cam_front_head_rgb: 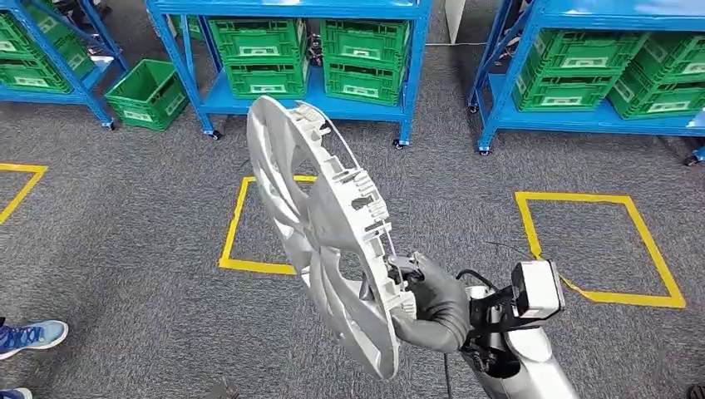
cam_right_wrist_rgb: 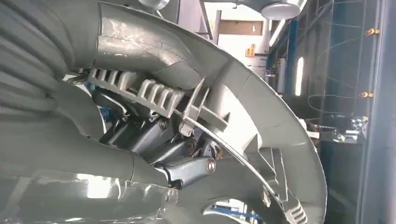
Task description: Take the parts from the cabinet and place them on the table.
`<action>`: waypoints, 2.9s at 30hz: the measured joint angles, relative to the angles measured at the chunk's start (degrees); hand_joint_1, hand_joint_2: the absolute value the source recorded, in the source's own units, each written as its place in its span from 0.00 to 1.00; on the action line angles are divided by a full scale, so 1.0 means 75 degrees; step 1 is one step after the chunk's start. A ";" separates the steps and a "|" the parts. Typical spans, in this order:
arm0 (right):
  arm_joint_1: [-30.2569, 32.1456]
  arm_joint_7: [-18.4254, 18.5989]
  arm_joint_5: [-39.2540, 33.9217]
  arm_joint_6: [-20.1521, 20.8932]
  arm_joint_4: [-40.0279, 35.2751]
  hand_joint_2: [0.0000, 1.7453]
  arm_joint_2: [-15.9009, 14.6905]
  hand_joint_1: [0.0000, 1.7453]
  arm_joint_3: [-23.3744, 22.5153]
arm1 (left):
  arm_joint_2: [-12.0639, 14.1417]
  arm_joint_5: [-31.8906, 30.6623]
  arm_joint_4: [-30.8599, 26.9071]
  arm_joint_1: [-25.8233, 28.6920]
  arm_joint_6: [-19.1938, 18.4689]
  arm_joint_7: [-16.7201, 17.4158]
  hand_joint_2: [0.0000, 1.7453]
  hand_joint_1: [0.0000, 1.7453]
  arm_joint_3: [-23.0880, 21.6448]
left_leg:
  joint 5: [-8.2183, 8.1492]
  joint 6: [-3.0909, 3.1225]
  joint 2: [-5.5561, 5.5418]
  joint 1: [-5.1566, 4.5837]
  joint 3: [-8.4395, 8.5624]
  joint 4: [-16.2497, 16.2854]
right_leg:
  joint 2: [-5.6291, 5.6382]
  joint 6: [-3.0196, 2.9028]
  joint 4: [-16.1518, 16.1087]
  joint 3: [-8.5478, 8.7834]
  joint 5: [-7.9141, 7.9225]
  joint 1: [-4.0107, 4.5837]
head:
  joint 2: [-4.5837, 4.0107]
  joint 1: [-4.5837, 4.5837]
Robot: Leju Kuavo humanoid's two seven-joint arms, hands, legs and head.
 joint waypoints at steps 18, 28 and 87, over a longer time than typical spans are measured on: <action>0.0005 -0.0079 0.0128 -0.0012 -0.0009 1.00 0.0020 1.00 0.0052 | -0.0032 -0.0047 -0.0038 0.0039 -0.0023 0.0003 1.00 0.00 0.0055 | 0.0317 0.0355 -0.0086 -0.0004 0.0117 -0.0392 | -0.0065 0.0007 0.1733 -0.0849 -0.0843 0.0074 | 0.0000 0.0015; 0.0012 -0.0079 0.0134 -0.0012 -0.0012 1.00 -0.0003 1.00 0.0061 | -0.0081 -0.0052 -0.0038 0.0080 -0.0029 0.0003 1.00 0.00 0.0108 | 0.0362 0.0148 -0.0870 -0.0020 -0.0113 -0.0215 | 0.0372 0.0074 0.0112 -0.0062 -0.0080 0.0089 | 0.0000 0.0003; 0.0496 -0.0062 0.0096 0.0026 -0.0154 1.00 0.0044 1.00 -0.0058 | 0.0050 -0.0137 -0.0528 0.0138 -0.0076 0.0242 1.00 0.00 0.0315 | 0.0439 0.0186 -0.1061 -0.0057 -0.0097 -0.0285 | 0.0494 0.0080 0.0089 -0.0076 -0.0053 0.0048 | 0.0000 -0.0009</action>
